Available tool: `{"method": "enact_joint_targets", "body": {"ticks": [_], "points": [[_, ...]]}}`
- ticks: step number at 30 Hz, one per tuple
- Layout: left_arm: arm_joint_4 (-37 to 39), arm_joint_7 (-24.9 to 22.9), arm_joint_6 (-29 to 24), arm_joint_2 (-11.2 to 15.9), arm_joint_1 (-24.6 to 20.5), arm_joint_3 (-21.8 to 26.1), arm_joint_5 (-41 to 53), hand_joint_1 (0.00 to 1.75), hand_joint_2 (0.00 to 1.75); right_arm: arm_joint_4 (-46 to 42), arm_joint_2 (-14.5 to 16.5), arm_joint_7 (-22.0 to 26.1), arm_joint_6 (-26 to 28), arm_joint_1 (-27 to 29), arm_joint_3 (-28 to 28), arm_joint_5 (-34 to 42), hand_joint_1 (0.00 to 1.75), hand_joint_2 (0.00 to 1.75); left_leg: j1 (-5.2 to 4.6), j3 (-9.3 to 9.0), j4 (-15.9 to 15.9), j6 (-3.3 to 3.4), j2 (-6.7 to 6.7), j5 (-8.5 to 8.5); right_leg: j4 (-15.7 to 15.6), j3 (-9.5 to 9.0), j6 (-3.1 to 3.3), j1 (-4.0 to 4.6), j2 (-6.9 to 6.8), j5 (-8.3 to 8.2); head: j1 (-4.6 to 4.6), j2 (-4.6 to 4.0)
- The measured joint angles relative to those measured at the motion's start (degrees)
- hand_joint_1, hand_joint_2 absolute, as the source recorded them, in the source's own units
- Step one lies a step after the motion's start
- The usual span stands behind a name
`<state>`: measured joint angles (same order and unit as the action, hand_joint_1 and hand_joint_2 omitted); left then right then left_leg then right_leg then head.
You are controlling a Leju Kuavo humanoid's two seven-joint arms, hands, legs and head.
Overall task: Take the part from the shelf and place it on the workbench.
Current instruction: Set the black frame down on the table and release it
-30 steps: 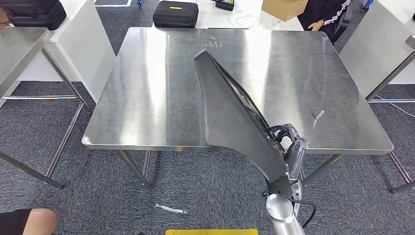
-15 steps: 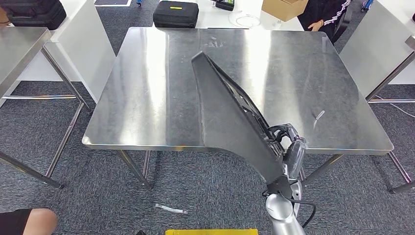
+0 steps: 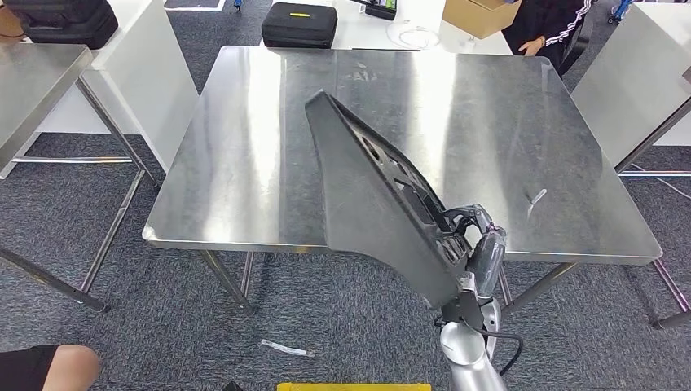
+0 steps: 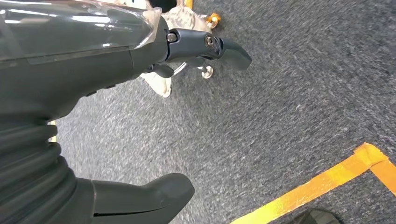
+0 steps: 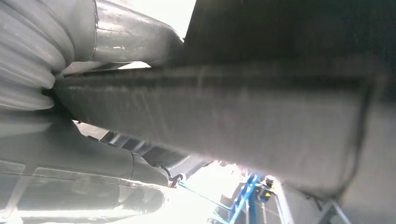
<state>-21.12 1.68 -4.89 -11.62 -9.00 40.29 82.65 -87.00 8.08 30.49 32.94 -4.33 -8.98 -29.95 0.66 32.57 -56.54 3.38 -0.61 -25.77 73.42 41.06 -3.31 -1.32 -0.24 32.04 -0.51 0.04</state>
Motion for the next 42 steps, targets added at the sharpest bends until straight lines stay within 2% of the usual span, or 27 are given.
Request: {"method": "enact_joint_targets", "body": {"ticks": [1, 3, 4, 6, 10, 11, 13, 14, 15, 16, 17, 19, 20, 21, 23, 26, 28, 30, 31, 32, 33, 34, 35, 36, 38, 40, 42], "points": [[0.06, -0.03, -0.02, -0.02, 0.03, 0.01, -0.01, 0.0, 1.75, 0.09, -0.04, 0.0, 0.0, 0.06, 0.02, 0.02, 1.75, 1.75, 0.11, -0.11, -0.05, -0.22, -0.18, -0.14, -1.32, -0.4, -0.55, -0.2, 0.0, -1.04, 0.01, 0.0], [0.17, -0.04, -0.04, -0.05, 0.03, 0.03, -0.01, 0.0, 1.75, 0.19, -0.09, 0.0, 0.0, 0.05, 0.04, 0.01, 1.75, 1.75, 0.39, -0.46, -0.35, -1.01, -0.5, -0.65, -9.25, -4.05, -1.84, -0.78, -0.03, -4.51, 0.04, 0.0], [0.21, -0.04, -0.04, -0.04, 0.0, 0.03, -0.01, 0.0, 1.75, 0.21, -0.08, 0.01, 0.0, 0.01, 0.03, -0.02, 1.75, 1.75, 0.42, -0.52, -0.62, -1.53, -0.62, -0.99, -12.87, -5.89, -2.04, -0.88, 0.1, -5.77, 0.04, 0.01], [0.25, -0.05, -0.05, 0.07, -0.04, 0.02, -0.01, 0.0, 1.75, 0.26, -0.08, 0.04, 0.0, -0.02, 0.05, -0.05, 1.75, 1.75, 0.27, -0.49, -0.96, -2.31, -0.77, -1.46, -15.73, -7.43, -1.43, -0.78, 0.32, -6.43, 0.0, 0.01], [0.29, -0.08, -0.01, 0.15, -0.07, 0.02, 0.01, 0.0, 1.75, 0.16, -0.07, 0.07, -0.01, 0.08, 0.15, -0.09, 1.75, 1.75, 0.64, -0.02, -2.24, -2.97, -0.45, -2.62, -15.41, -7.73, 0.67, -0.75, 0.45, -5.99, -0.06, 0.01], [0.29, -0.09, 0.0, 0.16, -0.1, 0.02, 0.02, 0.0, 1.75, 0.1, -0.04, 0.07, -0.02, 0.09, 0.15, -0.12, 1.75, 1.75, 0.69, 1.1, -4.56, -3.15, -0.19, -3.82, -15.44, -7.98, 1.09, -0.79, 0.41, -5.84, -0.07, 0.01], [0.31, -0.1, 0.03, 0.17, -0.09, 0.01, 0.02, 0.0, 1.75, 0.05, -0.02, 0.07, -0.02, 0.14, 0.15, -0.16, 1.75, 1.75, 0.65, 5.25, -12.29, -3.34, 0.2, -6.98, -15.45, -8.29, 1.69, -0.55, 0.29, -5.5, -0.07, 0.01], [0.32, -0.1, 0.05, 0.16, -0.03, 0.01, 0.02, 0.0, 1.75, 0.05, -0.02, 0.06, -0.02, 0.2, 0.15, -0.16, 1.75, 1.75, 0.65, 7.53, -16.07, -3.33, 0.21, -8.04, -15.45, -8.38, 1.88, -0.38, 0.25, -5.38, -0.08, 0.0], [0.34, -0.11, 0.07, 0.16, 0.03, 0.01, 0.02, 0.0, 1.75, 0.05, -0.02, 0.05, -0.03, 0.27, 0.15, -0.17, 1.75, 1.75, 0.64, 9.12, -18.18, -3.21, 0.22, -8.07, -15.44, -8.51, 2.05, -0.23, 0.22, -5.25, -0.08, 0.0], [0.35, -0.11, 0.08, 0.16, 0.08, 0.01, 0.02, 0.0, 1.75, 0.05, -0.02, 0.03, -0.04, 0.33, 0.15, -0.17, 1.75, 1.75, 0.63, 9.66, -18.13, -3.0, 0.22, -6.98, -15.44, -8.7, 2.21, -0.1, 0.23, -5.12, -0.09, 0.0], [0.36, -0.12, 0.08, 0.16, 0.09, 0.01, 0.02, 0.0, 1.75, 0.04, -0.02, 0.01, -0.05, 0.38, 0.15, -0.2, 1.75, 1.75, 0.59, 8.96, -15.67, -2.67, 0.23, -4.82, -15.44, -9.0, 2.32, 0.0, 0.25, -4.93, -0.09, 0.0], [0.36, -0.14, 0.08, 0.2, 0.04, 0.01, 0.02, 0.0, 1.75, 0.02, -0.01, -0.03, -0.09, 0.41, 0.15, -0.26, 1.75, 1.75, 0.33, 5.69, -7.87, -1.86, 0.37, -0.48, -15.43, -9.61, 2.24, 0.28, 0.31, -4.45, -0.06, 0.0], [0.36, -0.16, 0.08, 0.21, -0.02, 0.01, 0.02, 0.0, 1.75, 0.01, 0.0, -0.04, -0.1, 0.4, 0.16, -0.32, 1.75, 1.75, 0.13, 4.2, -4.81, -1.62, 0.46, 0.51, -15.41, -9.74, 2.01, 0.42, 0.33, -4.22, -0.05, 0.0], [0.36, -0.18, 0.09, 0.22, -0.08, 0.0, 0.02, 0.0, 1.75, 0.01, 0.01, -0.06, -0.11, 0.4, 0.17, -0.36, 1.75, 1.75, -0.07, 3.37, -3.2, -1.5, 0.52, 0.67, -15.41, -9.73, 1.74, 0.56, 0.32, -4.08, -0.04, 0.0], [0.36, -0.23, 0.1, 0.22, -0.1, 0.0, 0.02, 0.0, 1.75, 0.01, 0.01, -0.11, -0.15, 0.41, 0.19, -0.45, 1.75, 1.75, -0.43, 2.99, -2.53, -1.48, 0.44, 0.18, -15.56, -9.64, 1.17, 0.54, 0.23, -3.99, -0.05, 0.0], [0.36, -0.28, 0.08, 0.16, -0.01, 0.04, 0.02, 0.0, 1.75, -0.15, 0.06, -0.16, -0.18, 0.37, 0.21, -0.6, 1.75, 1.75, -0.28, 2.23, -1.59, -0.92, 0.28, 0.42, -14.8, -9.41, 0.5, 0.61, 0.11, -3.3, 0.01, 0.01], [0.36, -0.28, 0.06, 0.09, -0.06, 0.06, 0.01, 0.0, 1.75, -0.22, 0.06, -0.16, -0.23, 0.22, 0.21, -0.68, 1.75, 1.75, -0.14, 1.64, -1.1, -0.38, 0.29, 0.41, -10.02, -7.0, 0.58, 0.56, 0.15, -1.3, 0.1, 0.01], [0.36, -0.28, 0.07, 0.02, -0.05, 0.06, -0.03, 0.0, 1.75, -0.21, 0.04, -0.16, -0.37, 0.25, 0.2, -0.69, 1.75, 1.75, -0.19, 1.48, -1.08, 0.0, 0.26, 0.18, -2.16, -2.56, 0.71, 0.59, 0.19, 1.26, 0.13, 0.01], [0.36, -0.28, 0.08, -0.01, -0.01, 0.07, -0.04, 0.0, 1.75, -0.18, 0.01, -0.17, -0.45, 0.36, 0.2, -0.68, 1.75, 1.75, -0.23, 1.41, -1.09, 0.07, 0.19, 0.07, 0.5, -0.79, 0.53, 0.58, 0.19, 1.78, 0.12, 0.01], [0.36, -0.28, 0.08, -0.03, 0.03, 0.09, -0.06, 0.0, 1.75, -0.15, -0.03, -0.18, -0.52, 0.44, 0.21, -0.68, 1.75, 1.75, -0.25, 1.3, -1.1, 0.06, 0.09, -0.05, 1.0, -0.08, 0.18, 0.55, 0.19, 1.34, 0.12, 0.01], [0.36, -0.28, 0.08, -0.05, 0.06, 0.11, -0.07, 0.0, 1.75, -0.13, -0.05, -0.19, -0.57, 0.47, 0.21, -0.67, 1.75, 1.75, -0.25, 1.1, -1.12, -0.02, -0.05, -0.19, -0.97, -0.64, -0.3, 0.5, 0.19, -0.06, 0.13, 0.01], [0.36, -0.28, 0.08, -0.09, 0.06, 0.14, -0.07, 0.0, 1.75, -0.12, -0.07, -0.19, -0.59, 0.46, 0.21, -0.67, 1.75, 1.75, -0.24, 0.83, -1.13, -0.18, -0.18, -0.37, -5.03, -2.33, -0.78, 0.45, 0.18, -2.11, 0.13, 0.01], [0.36, -0.28, 0.08, -0.13, 0.05, 0.16, -0.07, 0.0, 1.75, -0.12, -0.08, -0.2, -0.61, 0.43, 0.21, -0.67, 1.75, 1.75, -0.34, 0.57, -1.19, -0.41, -0.3, -0.61, -9.45, -4.27, -1.03, 0.45, 0.19, -4.03, 0.14, 0.01], [0.36, -0.28, 0.07, -0.16, 0.04, 0.19, -0.07, 0.0, 1.75, -0.12, -0.07, -0.2, -0.62, 0.41, 0.21, -0.67, 1.75, 1.75, -0.47, 0.4, -1.26, -0.68, -0.41, -0.86, -13.02, -5.98, -0.92, 0.49, 0.19, -5.48, 0.12, 0.01], [0.37, -0.27, 0.06, -0.19, 0.05, 0.25, -0.07, 0.0, 1.75, -0.1, -0.04, -0.2, -0.65, 0.4, 0.22, -0.67, 1.75, 1.75, -0.72, 0.3, -1.3, -1.17, -0.51, -1.2, -15.85, -7.39, -0.05, 0.71, 0.21, -6.39, 0.08, 0.0], [0.38, -0.25, 0.07, -0.19, 0.07, 0.29, -0.08, 0.0, 1.75, -0.12, -0.02, -0.21, -0.7, 0.39, 0.27, -0.68, 1.75, 1.75, -0.61, 0.38, -1.29, -1.63, -0.49, -1.42, -15.94, -7.52, 0.81, 0.6, 0.23, -6.4, 0.04, 0.0], [0.39, -0.21, 0.03, -0.18, 0.05, 0.32, -0.11, 0.0, 1.75, -0.13, 0.06, -0.22, -0.78, 0.33, 0.3, -0.72, 1.75, 1.75, -0.45, 1.37, -3.36, -2.28, -0.27, -2.73, -16.16, -7.95, 1.59, 0.17, 0.21, -6.29, 0.0, 0.01]]}}
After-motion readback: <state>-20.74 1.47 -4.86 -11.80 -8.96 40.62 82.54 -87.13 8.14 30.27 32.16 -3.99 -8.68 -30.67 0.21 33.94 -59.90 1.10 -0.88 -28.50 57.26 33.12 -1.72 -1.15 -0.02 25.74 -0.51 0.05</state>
